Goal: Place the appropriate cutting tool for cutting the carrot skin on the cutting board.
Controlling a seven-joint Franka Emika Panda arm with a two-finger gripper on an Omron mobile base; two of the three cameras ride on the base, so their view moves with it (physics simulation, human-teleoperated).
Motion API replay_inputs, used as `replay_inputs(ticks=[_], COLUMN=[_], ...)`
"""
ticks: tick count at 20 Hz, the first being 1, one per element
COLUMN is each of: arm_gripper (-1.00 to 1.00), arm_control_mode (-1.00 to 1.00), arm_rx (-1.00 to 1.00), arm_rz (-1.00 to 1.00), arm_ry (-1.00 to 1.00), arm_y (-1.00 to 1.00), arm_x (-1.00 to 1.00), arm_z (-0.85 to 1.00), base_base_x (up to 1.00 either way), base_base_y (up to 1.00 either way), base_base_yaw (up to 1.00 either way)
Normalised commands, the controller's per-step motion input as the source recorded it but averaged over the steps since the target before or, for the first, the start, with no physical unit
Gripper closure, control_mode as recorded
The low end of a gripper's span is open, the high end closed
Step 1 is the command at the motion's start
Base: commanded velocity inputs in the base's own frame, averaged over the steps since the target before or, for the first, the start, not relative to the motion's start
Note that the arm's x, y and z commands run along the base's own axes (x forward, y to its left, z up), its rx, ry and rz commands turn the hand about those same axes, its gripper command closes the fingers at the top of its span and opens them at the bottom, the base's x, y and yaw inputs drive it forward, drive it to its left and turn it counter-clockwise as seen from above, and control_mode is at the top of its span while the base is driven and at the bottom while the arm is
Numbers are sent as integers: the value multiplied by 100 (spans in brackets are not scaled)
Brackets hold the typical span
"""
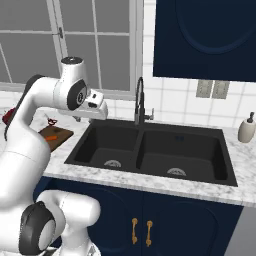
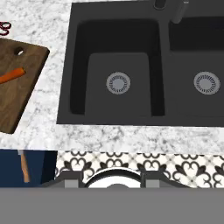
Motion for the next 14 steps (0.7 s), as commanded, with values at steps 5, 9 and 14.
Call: replay_inputs(ticks=[5, 9, 14], arm_gripper=[-100, -100, -100], arm_control_mode=[-100, -100, -100], arm_rx=[0, -12, -18], arm_rz=[0, 0, 0], arm_ry=[-6, 0, 2], arm_y=[7, 87, 100], arm_x=[-44, -83, -71], arm_z=[-1, -30, -39], base_base_x=[0, 0, 0], base_base_y=[0, 0, 0], base_base_yaw=[0, 0, 0])
